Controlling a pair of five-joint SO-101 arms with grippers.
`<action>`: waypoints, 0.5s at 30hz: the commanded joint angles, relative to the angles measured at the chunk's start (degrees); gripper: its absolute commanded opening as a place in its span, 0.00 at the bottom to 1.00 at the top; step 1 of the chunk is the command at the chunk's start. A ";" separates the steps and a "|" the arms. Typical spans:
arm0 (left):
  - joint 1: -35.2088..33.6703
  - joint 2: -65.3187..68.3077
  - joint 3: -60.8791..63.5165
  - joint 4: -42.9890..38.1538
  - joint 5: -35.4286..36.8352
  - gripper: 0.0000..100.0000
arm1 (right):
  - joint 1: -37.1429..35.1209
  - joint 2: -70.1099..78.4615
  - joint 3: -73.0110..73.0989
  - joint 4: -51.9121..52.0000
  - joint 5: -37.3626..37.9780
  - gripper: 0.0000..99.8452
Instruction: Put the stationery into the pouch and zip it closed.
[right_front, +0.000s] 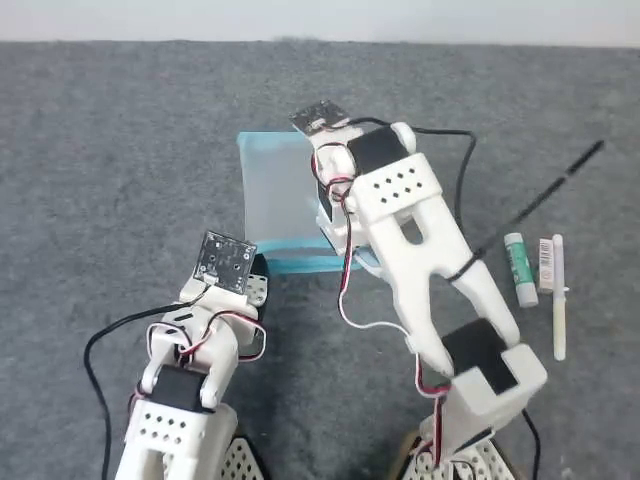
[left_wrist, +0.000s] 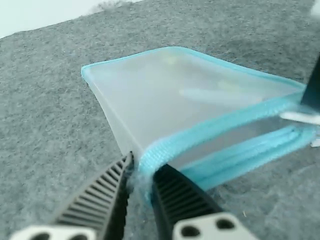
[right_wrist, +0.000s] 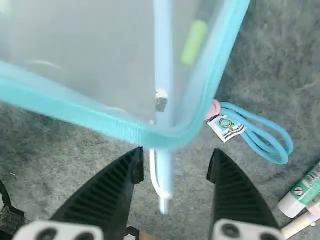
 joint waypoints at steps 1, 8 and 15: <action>0.18 0.26 -0.92 -2.11 0.62 0.01 | -0.13 -6.90 -3.16 2.33 2.81 0.16; -0.26 0.26 -1.10 -2.02 0.79 0.01 | 3.82 -15.87 5.89 2.42 12.66 0.01; -1.32 0.18 -1.36 -2.02 0.70 0.01 | 10.95 -38.37 41.41 -14.99 23.65 0.01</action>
